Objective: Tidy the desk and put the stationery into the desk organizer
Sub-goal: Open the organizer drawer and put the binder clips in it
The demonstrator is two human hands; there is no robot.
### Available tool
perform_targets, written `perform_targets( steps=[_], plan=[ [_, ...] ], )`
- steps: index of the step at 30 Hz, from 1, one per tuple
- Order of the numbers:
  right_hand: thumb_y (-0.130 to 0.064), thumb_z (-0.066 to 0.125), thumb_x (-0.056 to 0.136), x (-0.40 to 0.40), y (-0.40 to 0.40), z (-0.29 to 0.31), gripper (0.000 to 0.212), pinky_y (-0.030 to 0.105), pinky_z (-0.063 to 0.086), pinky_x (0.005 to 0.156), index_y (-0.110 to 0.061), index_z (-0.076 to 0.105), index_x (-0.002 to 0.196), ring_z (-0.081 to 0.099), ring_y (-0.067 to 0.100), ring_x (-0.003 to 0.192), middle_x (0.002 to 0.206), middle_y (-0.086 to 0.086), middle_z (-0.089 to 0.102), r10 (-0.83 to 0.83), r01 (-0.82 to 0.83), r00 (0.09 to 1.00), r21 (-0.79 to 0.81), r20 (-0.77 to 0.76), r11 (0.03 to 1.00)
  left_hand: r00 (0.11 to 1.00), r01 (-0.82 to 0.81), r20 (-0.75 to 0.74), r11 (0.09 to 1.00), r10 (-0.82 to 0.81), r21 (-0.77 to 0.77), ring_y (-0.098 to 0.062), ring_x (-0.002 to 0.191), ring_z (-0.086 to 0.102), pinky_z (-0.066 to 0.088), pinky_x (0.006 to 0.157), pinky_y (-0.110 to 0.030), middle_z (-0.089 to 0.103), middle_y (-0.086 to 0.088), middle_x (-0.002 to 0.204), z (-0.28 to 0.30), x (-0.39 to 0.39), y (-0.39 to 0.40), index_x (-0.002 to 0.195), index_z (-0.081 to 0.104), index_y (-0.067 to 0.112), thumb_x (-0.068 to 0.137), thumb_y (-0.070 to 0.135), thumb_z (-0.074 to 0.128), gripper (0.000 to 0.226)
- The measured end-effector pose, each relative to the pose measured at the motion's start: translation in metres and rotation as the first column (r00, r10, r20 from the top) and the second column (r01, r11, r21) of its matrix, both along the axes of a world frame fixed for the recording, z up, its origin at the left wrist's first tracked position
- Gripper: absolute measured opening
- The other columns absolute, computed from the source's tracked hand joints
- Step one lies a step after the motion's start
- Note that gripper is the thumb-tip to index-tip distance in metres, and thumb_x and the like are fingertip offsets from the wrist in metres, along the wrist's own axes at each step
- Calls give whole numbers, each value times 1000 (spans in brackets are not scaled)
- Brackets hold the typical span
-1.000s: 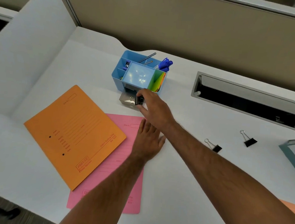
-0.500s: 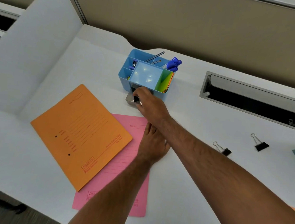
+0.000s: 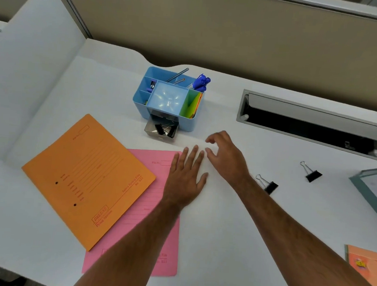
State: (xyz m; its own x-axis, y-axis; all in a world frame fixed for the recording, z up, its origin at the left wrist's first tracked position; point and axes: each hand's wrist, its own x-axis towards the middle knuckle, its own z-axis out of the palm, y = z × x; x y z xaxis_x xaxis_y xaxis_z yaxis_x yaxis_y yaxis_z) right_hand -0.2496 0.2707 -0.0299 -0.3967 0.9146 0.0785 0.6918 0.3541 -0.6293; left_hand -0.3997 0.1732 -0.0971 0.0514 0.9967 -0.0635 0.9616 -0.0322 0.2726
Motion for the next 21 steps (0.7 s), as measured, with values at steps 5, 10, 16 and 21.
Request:
perform_targets(
  steps=[5,10,16,21],
  plan=[
    [-23,69,93,60,-20,-11,22,23,45,74,-27,60,112,54,6,91,113,-11,53,-100,100,994,-13,40,995,1000,-8,5,1000,8,0,-20,162,-8,8,131,-49,-5,4,176,-1,1,0,167,7,28,106,56,33,72],
    [-39,76,87,112,-46,-22,39,32,38,90,-23,58,118,50,17,104,120,-5,53,-243,236,962,67,126,969,1000,-16,9,1000,16,-4,-21,162,-6,10,131,-49,-3,4,176,1,0,-1,167,9,27,106,53,35,72],
    [-53,74,82,160,-81,-39,58,38,35,95,-30,49,129,47,17,115,131,-9,46,-411,412,899,25,152,911,1000,-16,18,1000,16,-6,-22,162,-4,10,131,-50,-1,3,176,4,0,-1,167,11,26,106,52,35,71],
    [-40,79,83,172,-105,-52,62,41,36,102,-27,47,135,47,20,121,133,-8,48,-458,466,883,-60,104,883,1000,-15,18,1000,15,-7,-22,162,-3,11,130,-50,1,3,176,5,0,-1,167,12,26,106,52,35,70]
  ],
)
